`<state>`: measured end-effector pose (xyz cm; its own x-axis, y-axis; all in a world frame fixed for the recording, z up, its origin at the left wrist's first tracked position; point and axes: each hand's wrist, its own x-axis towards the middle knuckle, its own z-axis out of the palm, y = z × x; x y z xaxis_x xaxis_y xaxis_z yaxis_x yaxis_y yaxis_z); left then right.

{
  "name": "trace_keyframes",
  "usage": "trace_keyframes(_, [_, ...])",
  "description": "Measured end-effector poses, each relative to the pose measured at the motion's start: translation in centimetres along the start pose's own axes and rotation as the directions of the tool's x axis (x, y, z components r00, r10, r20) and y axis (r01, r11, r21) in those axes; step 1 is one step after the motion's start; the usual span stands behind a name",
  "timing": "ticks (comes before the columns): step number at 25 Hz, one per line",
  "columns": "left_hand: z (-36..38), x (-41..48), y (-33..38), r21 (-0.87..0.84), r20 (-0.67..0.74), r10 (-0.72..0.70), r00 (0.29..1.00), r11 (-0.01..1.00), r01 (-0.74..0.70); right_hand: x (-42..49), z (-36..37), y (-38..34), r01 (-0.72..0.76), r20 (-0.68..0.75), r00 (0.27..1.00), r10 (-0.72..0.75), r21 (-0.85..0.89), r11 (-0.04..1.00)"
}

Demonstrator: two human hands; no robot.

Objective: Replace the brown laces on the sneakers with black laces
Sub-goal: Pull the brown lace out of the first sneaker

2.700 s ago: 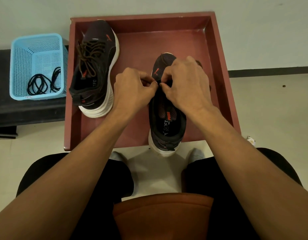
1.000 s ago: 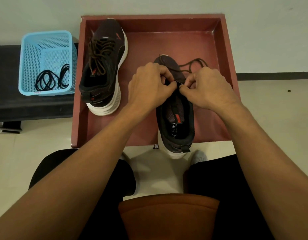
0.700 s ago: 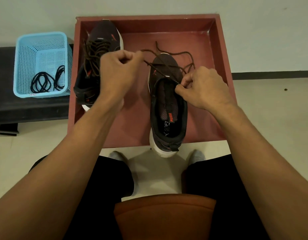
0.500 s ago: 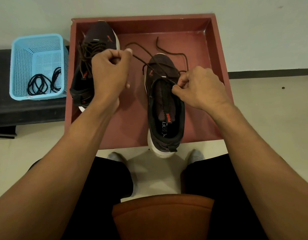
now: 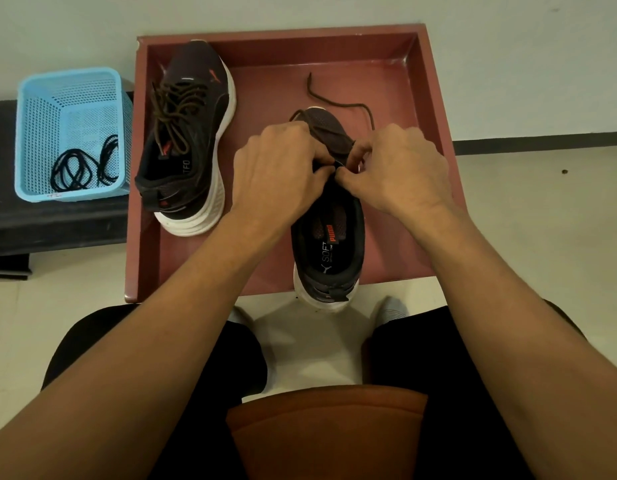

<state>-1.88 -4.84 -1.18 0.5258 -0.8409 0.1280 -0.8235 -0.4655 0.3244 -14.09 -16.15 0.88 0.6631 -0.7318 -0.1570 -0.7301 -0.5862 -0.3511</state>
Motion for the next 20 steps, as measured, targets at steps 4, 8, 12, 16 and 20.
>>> trace_keyframes(4, [0.5,-0.1,0.2,0.019,-0.007,-0.029,1.0,0.999,0.03,0.3,0.5,-0.4,-0.008,-0.005,1.0,0.009,0.039,0.999])
trace_keyframes(8, [1.0,0.1,0.4,0.0,-0.017,-0.093,0.996,0.996,0.093,0.2,0.9,-0.3,-0.028,-0.019,0.999,0.031,0.131,0.991])
trace_keyframes(12, [0.4,0.3,0.2,-0.087,0.04,-0.095,0.995,0.991,0.098,0.3,0.9,-0.2,-0.062,-0.039,0.997,0.07,0.175,0.983])
trace_keyframes(16, [-1.8,0.0,-3.4,-0.251,0.013,-0.211,0.977,0.945,0.208,0.5,0.9,0.2,-0.078,-0.057,0.994,0.09,0.185,0.98])
trace_keyframes(20, [-2.4,-0.5,-3.8,-0.232,-0.05,-0.258,0.965,0.943,0.24,0.6,0.8,0.1,-0.067,-0.038,0.996,0.075,0.179,0.981])
